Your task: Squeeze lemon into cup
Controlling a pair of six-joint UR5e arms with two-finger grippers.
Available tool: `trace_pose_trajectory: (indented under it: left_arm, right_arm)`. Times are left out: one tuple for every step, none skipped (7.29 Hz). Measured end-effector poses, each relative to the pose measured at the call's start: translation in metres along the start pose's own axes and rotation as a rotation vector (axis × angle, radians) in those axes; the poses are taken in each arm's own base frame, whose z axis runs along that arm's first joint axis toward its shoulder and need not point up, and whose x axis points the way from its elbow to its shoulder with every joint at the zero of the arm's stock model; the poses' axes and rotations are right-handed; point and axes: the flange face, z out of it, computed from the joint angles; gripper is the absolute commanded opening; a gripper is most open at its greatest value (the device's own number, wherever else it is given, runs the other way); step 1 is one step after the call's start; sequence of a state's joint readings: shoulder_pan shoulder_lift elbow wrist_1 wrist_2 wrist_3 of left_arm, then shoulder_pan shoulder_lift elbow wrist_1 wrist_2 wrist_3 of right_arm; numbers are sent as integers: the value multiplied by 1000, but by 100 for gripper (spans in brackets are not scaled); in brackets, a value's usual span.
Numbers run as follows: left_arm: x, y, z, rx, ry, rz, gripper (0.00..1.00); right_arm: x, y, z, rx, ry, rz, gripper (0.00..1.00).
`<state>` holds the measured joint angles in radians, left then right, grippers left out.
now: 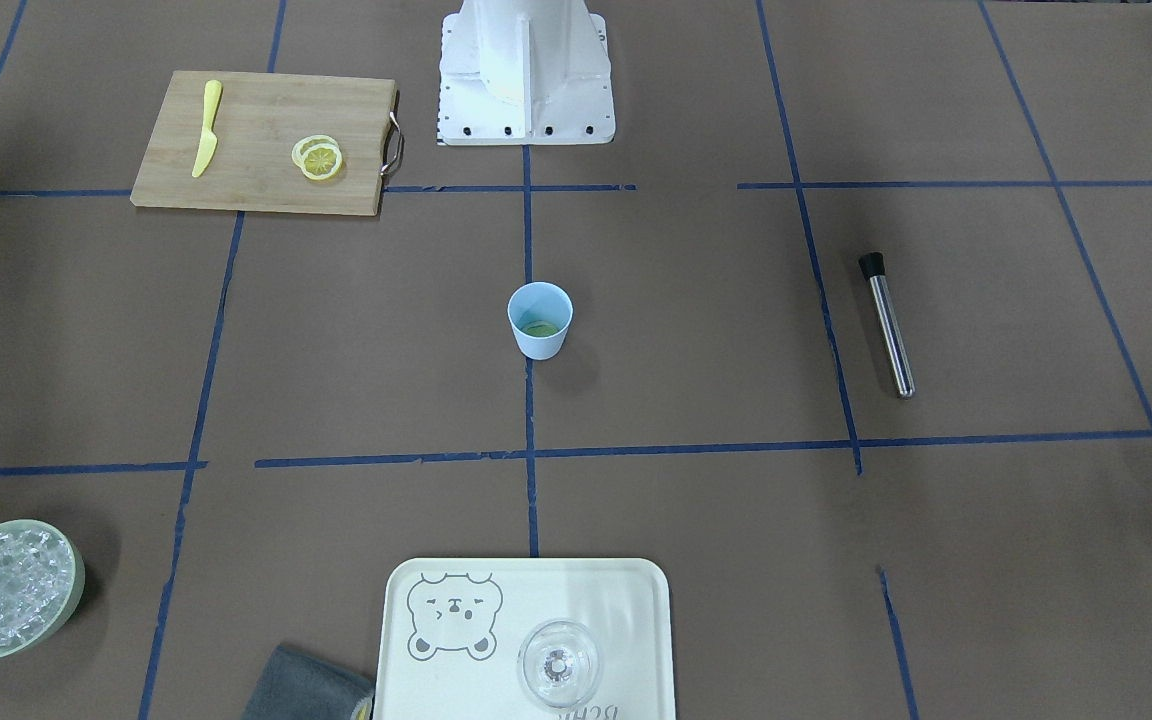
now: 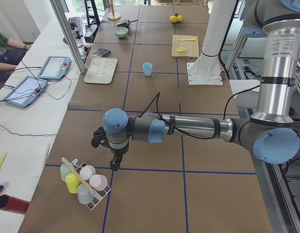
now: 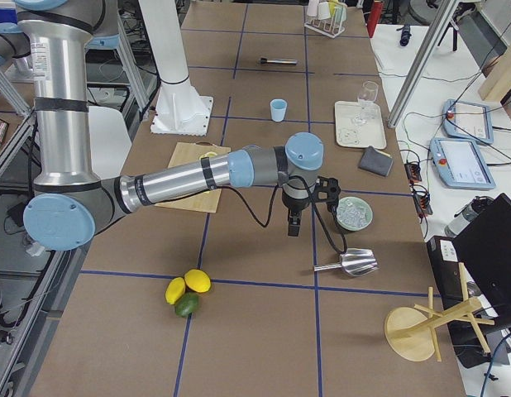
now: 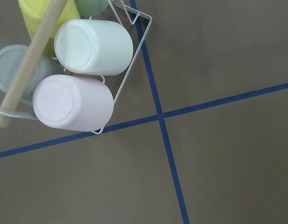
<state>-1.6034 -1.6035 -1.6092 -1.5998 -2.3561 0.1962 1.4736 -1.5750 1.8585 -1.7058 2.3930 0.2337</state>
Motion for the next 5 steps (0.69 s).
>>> trace_pose_trajectory:
  left_arm:
    - [1,0,-1,2,0,2,100]
    - [2,-1,-3,7,-1,5,100]
    - [4,-2,-5,10,-2,8,100]
    - [4,-2,-6,12,-3,8,100]
    - [4,-2,-7,12,-4,7,100]
  right_arm:
    - [5,2,0,1,2,8,100]
    - [10,3,0,1,5,14,100]
    - [18,6,1,-2,9,23,100]
    - [31,12,6,-11,13,35,100]
    - [48,18,10,-21,17,33,100]
